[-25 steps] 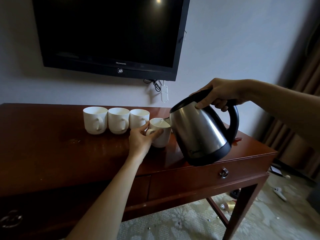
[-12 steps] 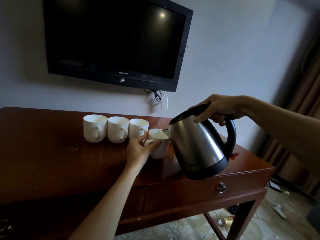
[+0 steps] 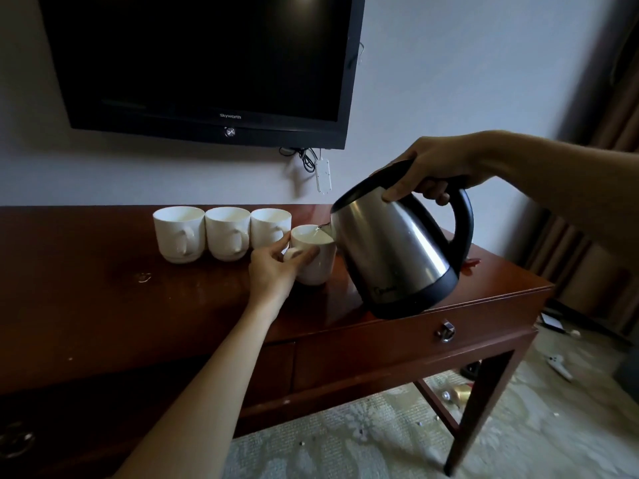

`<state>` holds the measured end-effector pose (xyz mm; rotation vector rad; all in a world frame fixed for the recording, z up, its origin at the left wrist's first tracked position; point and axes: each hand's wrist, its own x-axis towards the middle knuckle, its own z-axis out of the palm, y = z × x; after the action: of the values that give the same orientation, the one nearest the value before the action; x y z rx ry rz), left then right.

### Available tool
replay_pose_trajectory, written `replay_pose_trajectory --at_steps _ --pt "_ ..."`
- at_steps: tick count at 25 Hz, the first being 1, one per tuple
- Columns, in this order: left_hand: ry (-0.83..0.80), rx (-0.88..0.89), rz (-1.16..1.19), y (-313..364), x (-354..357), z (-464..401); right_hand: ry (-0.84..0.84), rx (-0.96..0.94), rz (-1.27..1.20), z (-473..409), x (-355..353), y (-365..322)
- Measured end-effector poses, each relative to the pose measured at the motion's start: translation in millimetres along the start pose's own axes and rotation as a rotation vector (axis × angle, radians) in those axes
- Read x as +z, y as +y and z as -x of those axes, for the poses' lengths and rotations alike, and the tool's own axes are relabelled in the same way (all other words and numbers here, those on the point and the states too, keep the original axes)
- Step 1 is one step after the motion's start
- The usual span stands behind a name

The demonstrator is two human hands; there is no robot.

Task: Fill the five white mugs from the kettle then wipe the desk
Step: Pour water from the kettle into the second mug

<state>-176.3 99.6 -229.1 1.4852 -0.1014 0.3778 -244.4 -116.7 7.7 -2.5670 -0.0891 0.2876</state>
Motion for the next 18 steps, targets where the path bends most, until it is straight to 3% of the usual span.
replay_pose_trajectory --at_steps 18 --pt "-0.021 0.013 -0.016 -0.1 -0.3 0.3 0.061 0.002 -0.002 2.6 8.1 -3.8"
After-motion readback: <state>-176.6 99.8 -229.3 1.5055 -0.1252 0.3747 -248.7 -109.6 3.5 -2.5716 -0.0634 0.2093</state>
